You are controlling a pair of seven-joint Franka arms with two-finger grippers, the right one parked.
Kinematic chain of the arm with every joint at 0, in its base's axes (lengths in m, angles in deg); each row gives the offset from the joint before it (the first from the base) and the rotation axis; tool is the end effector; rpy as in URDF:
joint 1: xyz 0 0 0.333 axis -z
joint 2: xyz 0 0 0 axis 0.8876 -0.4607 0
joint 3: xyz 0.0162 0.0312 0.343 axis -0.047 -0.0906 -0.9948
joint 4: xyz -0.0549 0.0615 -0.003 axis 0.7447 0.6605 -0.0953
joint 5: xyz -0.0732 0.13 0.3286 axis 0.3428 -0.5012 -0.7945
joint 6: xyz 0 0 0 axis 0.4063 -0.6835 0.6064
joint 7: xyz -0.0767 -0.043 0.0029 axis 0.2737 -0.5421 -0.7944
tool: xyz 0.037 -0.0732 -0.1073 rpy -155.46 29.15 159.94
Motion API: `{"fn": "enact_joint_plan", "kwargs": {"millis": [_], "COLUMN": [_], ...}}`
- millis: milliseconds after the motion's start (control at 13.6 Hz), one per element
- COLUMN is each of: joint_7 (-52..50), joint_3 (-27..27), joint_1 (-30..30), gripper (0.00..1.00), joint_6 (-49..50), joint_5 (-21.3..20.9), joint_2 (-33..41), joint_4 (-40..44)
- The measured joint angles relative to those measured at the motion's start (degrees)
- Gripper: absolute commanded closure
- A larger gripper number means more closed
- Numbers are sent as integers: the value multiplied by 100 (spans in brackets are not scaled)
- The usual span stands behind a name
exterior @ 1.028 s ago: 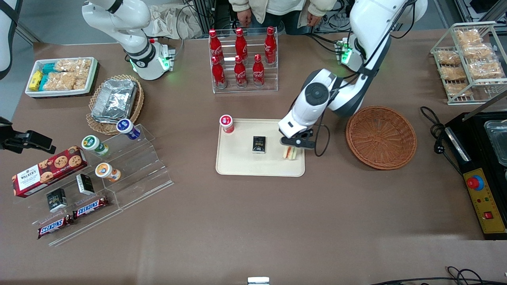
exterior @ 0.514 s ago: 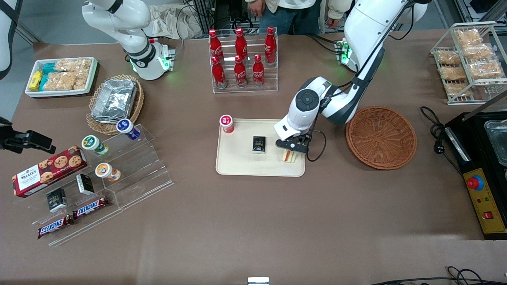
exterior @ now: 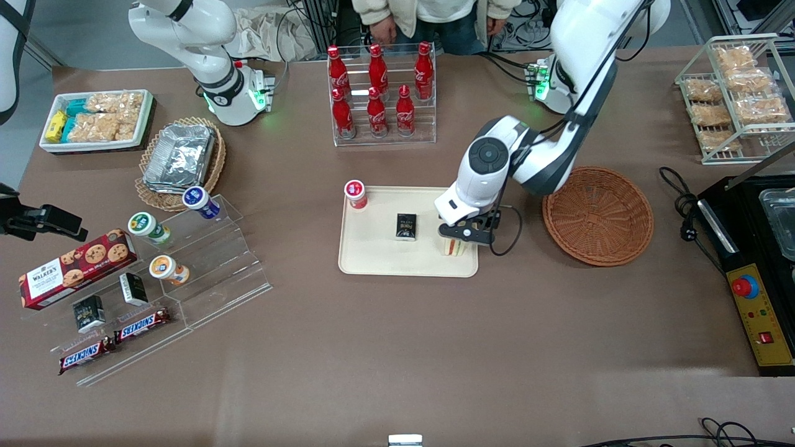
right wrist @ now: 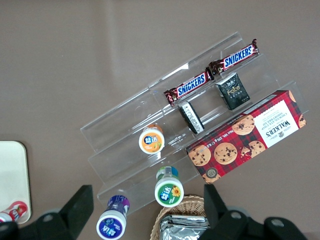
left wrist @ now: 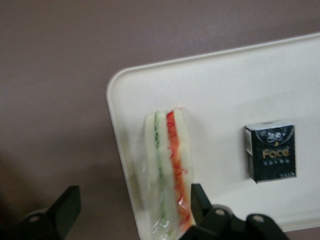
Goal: Place sandwich from basket to tray
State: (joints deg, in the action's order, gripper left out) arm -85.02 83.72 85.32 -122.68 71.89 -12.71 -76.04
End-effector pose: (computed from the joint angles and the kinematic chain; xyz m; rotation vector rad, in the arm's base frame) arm 0.4805 -0.3494 0.3406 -3.1061 0.3252 0.0320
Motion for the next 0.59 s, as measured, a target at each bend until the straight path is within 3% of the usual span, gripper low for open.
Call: {"fn": "enact_joint_plan", "kwargs": {"millis": [220, 587], "joint_7": [-6, 840], "joint_3": [-8, -34], "joint_1": [-312, -1347], "gripper": [0, 0], "joint_6": [1653, 2948], "joint_5": [123, 251], "joint_2": [383, 674], "joint_4": [1180, 2177]}}
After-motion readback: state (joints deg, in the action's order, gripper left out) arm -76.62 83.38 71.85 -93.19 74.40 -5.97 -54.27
